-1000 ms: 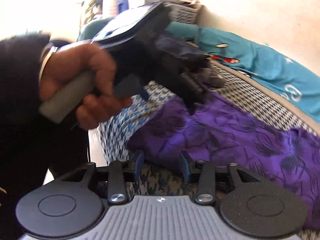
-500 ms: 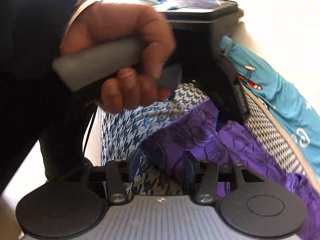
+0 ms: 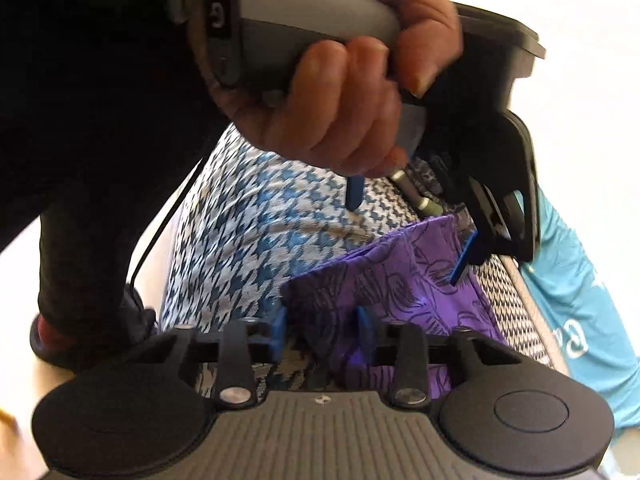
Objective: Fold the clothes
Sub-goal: 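Grasp the blouse edge with the right gripper and lift it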
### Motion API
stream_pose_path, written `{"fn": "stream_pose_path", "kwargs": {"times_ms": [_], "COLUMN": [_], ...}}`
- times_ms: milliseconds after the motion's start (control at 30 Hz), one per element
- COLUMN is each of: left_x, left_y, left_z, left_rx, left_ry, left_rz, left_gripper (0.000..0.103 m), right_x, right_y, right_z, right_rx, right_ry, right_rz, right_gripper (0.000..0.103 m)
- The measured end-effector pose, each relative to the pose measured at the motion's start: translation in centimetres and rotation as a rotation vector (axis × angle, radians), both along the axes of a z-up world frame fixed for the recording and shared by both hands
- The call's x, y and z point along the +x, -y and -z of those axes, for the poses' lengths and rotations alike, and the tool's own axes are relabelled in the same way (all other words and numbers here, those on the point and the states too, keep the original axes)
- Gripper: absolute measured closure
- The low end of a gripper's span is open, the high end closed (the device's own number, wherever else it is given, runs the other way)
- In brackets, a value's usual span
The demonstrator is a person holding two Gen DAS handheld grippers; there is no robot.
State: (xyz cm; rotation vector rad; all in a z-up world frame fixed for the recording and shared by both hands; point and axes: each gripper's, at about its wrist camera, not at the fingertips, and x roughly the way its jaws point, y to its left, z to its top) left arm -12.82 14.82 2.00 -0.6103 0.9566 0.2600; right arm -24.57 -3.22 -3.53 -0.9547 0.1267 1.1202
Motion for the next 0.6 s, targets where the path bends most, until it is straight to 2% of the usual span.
{"fn": "stream_pose_path", "kwargs": {"times_ms": [33,133,267,600], "left_x": [0.1,0.0,0.2,1.4], "left_y": [-0.2,-0.8,-1.2,-1.6], "left_z": [0.0,0.0,0.1,0.5], "left_rx": [-0.015,-0.059,-0.130,-0.258], "left_ry": [-0.001,0.003,0.012,0.021], "left_rz": [0.002,-0.008,0.002,0.011], "left_gripper": [0.000,0.000,0.000,0.000], "right_x": [-0.1,0.6,2.0,4.3], "right_y": [0.2,0.8,1.7,3.6], "right_z": [-0.4,-2.1,-4.1,-7.1], "right_rx": [0.018,0.100,0.202,0.351], "right_ry": [-0.006,-0.070,-0.175,-0.349], "right_rz": [0.010,0.063,0.134,0.236], "right_gripper": [0.088,0.093,0.094,0.093]}}
